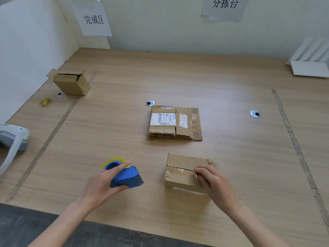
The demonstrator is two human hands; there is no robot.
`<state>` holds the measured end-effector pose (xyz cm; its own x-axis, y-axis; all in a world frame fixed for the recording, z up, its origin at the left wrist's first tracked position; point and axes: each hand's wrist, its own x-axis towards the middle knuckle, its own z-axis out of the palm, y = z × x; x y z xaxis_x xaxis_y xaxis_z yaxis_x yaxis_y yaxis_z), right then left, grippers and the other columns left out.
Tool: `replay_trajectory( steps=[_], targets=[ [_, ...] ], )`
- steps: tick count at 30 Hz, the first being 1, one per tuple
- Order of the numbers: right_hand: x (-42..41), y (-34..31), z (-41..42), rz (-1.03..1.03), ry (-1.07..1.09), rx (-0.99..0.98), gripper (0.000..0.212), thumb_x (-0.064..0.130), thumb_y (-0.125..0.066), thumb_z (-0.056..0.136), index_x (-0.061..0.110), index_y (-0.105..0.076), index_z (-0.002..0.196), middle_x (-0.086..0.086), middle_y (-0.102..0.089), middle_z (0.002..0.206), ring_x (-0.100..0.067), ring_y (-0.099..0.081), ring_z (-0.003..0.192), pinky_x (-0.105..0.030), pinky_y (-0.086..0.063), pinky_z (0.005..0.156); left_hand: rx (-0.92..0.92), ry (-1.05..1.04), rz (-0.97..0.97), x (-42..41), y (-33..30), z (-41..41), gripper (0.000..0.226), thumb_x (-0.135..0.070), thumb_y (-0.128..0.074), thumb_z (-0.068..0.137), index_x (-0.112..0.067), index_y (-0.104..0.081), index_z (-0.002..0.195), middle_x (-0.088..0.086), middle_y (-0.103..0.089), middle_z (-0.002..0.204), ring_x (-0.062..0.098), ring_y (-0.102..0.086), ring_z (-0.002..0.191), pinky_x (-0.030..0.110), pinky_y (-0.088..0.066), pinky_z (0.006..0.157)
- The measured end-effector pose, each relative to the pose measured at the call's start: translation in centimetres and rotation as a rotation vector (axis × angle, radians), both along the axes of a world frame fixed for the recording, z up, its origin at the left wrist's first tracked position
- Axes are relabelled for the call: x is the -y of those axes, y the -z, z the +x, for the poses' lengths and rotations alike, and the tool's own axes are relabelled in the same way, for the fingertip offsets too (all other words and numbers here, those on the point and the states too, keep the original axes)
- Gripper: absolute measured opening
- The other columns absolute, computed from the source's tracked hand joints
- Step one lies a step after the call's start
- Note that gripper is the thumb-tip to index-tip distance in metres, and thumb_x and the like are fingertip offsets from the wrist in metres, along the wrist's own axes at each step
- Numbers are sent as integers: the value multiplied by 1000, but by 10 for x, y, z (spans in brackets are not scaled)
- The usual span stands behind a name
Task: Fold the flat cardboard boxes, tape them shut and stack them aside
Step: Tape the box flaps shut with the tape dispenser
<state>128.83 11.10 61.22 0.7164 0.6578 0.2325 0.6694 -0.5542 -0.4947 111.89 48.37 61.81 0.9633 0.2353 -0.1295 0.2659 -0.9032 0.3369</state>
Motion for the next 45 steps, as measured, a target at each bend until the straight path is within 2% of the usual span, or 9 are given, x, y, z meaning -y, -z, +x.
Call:
replay_trajectory(
  steps=[5, 9, 12, 17, 24, 31, 35, 40, 45],
  targets=[
    [-8, -6, -3, -37, 31, -157, 40, -1, -62, 94, 20, -66, 128, 8, -68, 121, -13, -62, 112, -22, -48, 89, 219, 223, 23, 39, -49, 41, 93, -51, -87, 71, -54, -34, 148, -27, -65, 119, 5, -62, 92, 20, -48, 72],
    [-9, -10, -3, -2, 66, -232, 46, 0, -60, 93, 22, -61, 134, 11, -68, 116, -6, -60, 112, -13, -42, 92, 363, 359, 63, 65, -68, 73, 79, -59, -77, 77, -40, -44, 146, -23, -67, 121, 2, -59, 99, 13, -41, 79],
    [-8, -11, -4, 25, 92, -289, 50, 1, -59, 92, 23, -56, 137, 13, -67, 114, -3, -60, 108, -13, -45, 92, 324, 341, -5, 85, -70, 89, 70, -66, -60, 80, -41, -47, 144, -24, -66, 123, 4, -62, 102, 17, -42, 78],
    [-7, -6, -5, 84, 131, -371, 54, 5, -57, 94, 32, -48, 140, 20, -66, 112, 3, -61, 105, -17, -49, 90, 253, 377, -31, 100, -43, 98, 73, -52, -80, 76, -43, -48, 141, -23, -66, 125, 9, -65, 104, 23, -44, 80],
    [-4, -6, -6, 135, 117, -413, 46, 32, -47, 90, 45, -45, 134, 22, -65, 112, 1, -61, 109, -18, -49, 91, 230, 433, 53, 100, -30, 99, 74, -51, -80, 76, -41, -48, 142, -20, -67, 115, 7, -63, 98, 22, -42, 76],
    [-13, 0, -16, 272, 194, -343, 28, 51, -63, 92, 41, -64, 119, 24, -68, 108, 0, -63, 106, -20, -53, 85, 233, 452, 98, 102, -29, 97, 75, -51, -80, 76, -40, -48, 143, -19, -66, 105, 7, -62, 86, 24, -46, 73],
    [-18, -1, -18, 322, 234, -328, 28, 49, -68, 90, 35, -70, 114, 23, -70, 108, 3, -65, 103, -21, -54, 85, 258, 473, 122, 102, -30, 100, 76, -51, -83, 74, -36, -50, 141, -17, -67, 104, 7, -63, 86, 23, -46, 72],
    [-24, -3, -19, 301, 270, -324, 19, 40, -73, 90, 35, -75, 108, 20, -69, 106, -1, -63, 102, -32, -55, 83, 264, 494, 159, 103, -31, 100, 79, -51, -84, 73, -36, -49, 142, -17, -67, 102, 5, -60, 82, 23, -47, 70],
    [-28, 0, -19, 342, 317, -321, 6, 29, -77, 90, 30, -77, 96, 19, -70, 98, -4, -65, 96, -34, -55, 76, 263, 504, 183, 104, -35, 101, 81, -53, -85, 71, -36, -50, 142, -19, -67, 100, 3, -60, 79, 19, -43, 69]
  ],
)
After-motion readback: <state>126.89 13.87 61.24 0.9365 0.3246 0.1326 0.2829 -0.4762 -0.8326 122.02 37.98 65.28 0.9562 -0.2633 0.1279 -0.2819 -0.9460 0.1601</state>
